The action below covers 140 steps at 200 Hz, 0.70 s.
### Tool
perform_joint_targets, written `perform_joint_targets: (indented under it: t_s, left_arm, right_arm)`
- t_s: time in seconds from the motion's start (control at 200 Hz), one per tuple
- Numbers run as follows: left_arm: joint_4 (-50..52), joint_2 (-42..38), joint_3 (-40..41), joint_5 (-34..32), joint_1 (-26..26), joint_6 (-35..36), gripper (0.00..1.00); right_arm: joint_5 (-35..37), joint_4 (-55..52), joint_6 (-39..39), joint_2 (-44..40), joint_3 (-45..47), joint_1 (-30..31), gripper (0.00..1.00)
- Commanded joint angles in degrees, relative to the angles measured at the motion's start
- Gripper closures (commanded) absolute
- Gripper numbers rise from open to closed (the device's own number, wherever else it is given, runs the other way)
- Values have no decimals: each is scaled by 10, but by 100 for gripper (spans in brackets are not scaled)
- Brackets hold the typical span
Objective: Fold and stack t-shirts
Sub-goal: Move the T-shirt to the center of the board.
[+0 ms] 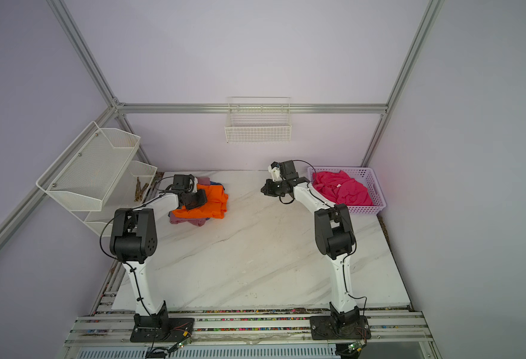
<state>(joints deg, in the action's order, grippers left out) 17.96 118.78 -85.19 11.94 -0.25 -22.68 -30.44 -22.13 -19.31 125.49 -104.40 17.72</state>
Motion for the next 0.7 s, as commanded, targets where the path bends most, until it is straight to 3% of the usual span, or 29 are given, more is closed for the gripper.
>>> perform_joint_targets:
  t_s: [0.0, 0.4, 0.525, 0.695]
  left_arm:
    - [53, -5, 7, -74, 28, 20, 100]
    - [54, 2, -17, -44, 29, 23, 100]
    - [33, -29, -3, -23, 26, 27, 79]
    - [31, -79, -9, -20, 21, 25, 71]
  right_arm:
    - [-4, 7, -8, -1, -1, -3, 100]
    - [12, 5, 5, -13, 1, -3, 100]
    - [36, 29, 13, -42, 23, -3, 100]
    - [77, 14, 41, -75, 17, -3, 100]
